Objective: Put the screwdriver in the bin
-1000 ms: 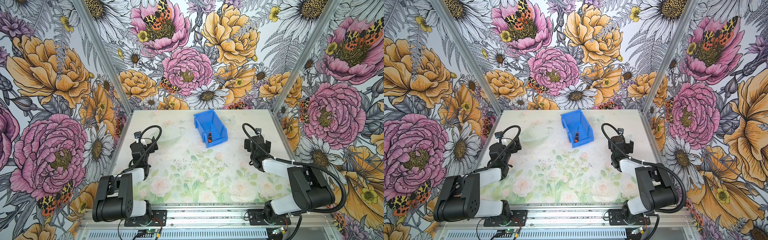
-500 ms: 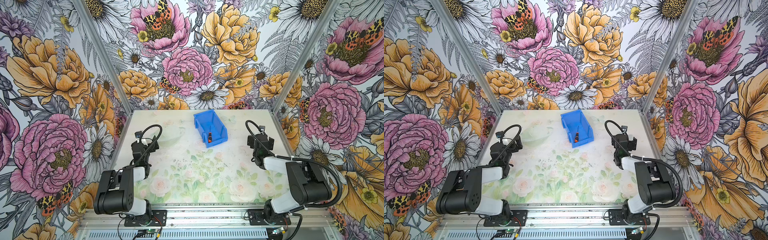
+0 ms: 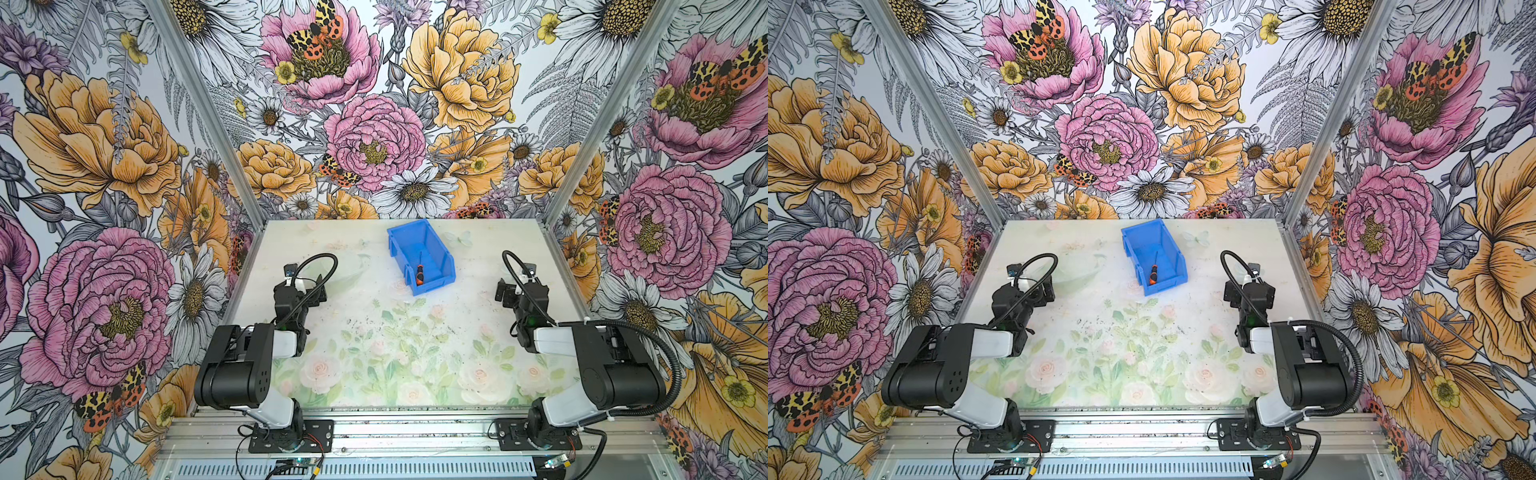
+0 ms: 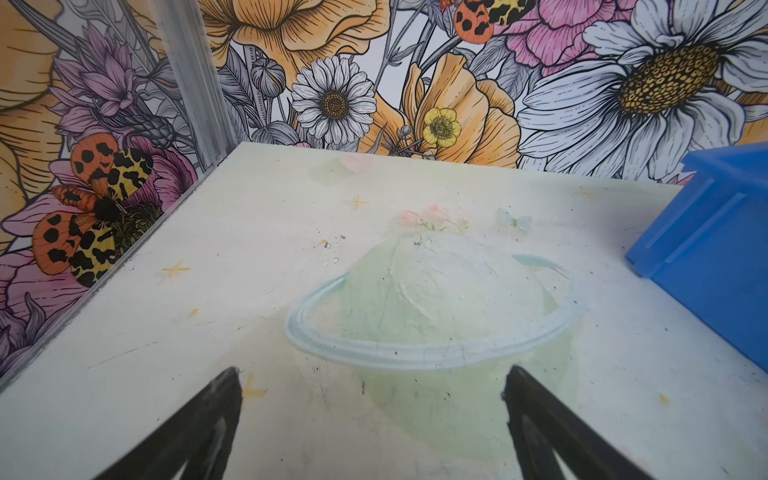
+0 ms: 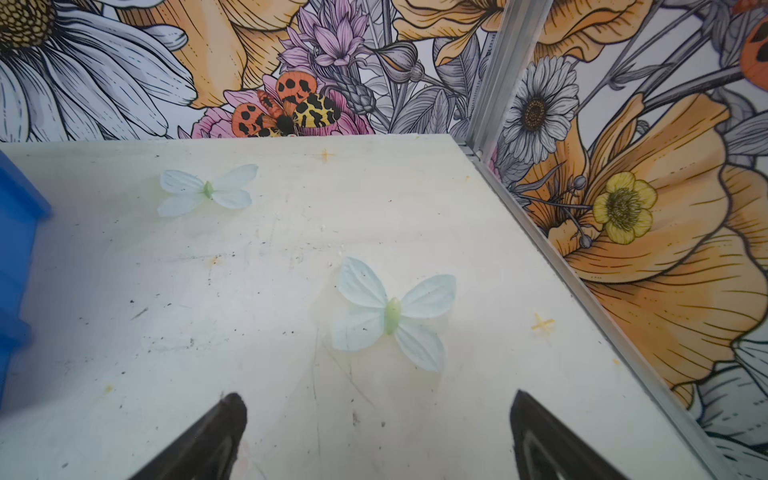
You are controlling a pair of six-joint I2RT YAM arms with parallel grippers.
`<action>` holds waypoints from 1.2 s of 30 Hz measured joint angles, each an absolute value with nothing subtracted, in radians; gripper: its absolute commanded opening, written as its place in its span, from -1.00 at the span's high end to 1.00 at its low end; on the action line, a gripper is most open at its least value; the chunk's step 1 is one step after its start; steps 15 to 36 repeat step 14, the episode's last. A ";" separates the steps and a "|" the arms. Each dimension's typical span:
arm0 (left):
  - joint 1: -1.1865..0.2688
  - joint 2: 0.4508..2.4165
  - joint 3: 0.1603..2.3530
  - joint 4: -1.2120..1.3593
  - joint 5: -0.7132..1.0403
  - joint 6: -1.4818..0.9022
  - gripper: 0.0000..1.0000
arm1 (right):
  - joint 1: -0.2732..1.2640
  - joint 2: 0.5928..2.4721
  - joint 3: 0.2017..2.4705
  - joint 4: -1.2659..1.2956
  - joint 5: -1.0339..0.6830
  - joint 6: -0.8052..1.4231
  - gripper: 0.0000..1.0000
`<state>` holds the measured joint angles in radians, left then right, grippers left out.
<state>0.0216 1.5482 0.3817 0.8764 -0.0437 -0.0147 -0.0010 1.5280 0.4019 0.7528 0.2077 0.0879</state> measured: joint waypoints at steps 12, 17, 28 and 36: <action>-0.006 1.548 0.382 0.888 -0.085 0.007 -0.97 | -0.002 1.529 0.396 0.818 0.184 0.088 -0.99; -0.001 1.548 0.382 0.888 -0.085 0.007 -0.97 | -0.001 1.529 0.395 0.822 0.185 0.088 -0.99; -0.001 1.548 0.382 0.888 -0.085 0.007 -0.97 | -0.001 1.529 0.395 0.822 0.185 0.088 -0.99; -0.001 1.548 0.382 0.888 -0.085 0.007 -0.97 | -0.001 1.529 0.395 0.822 0.185 0.088 -0.99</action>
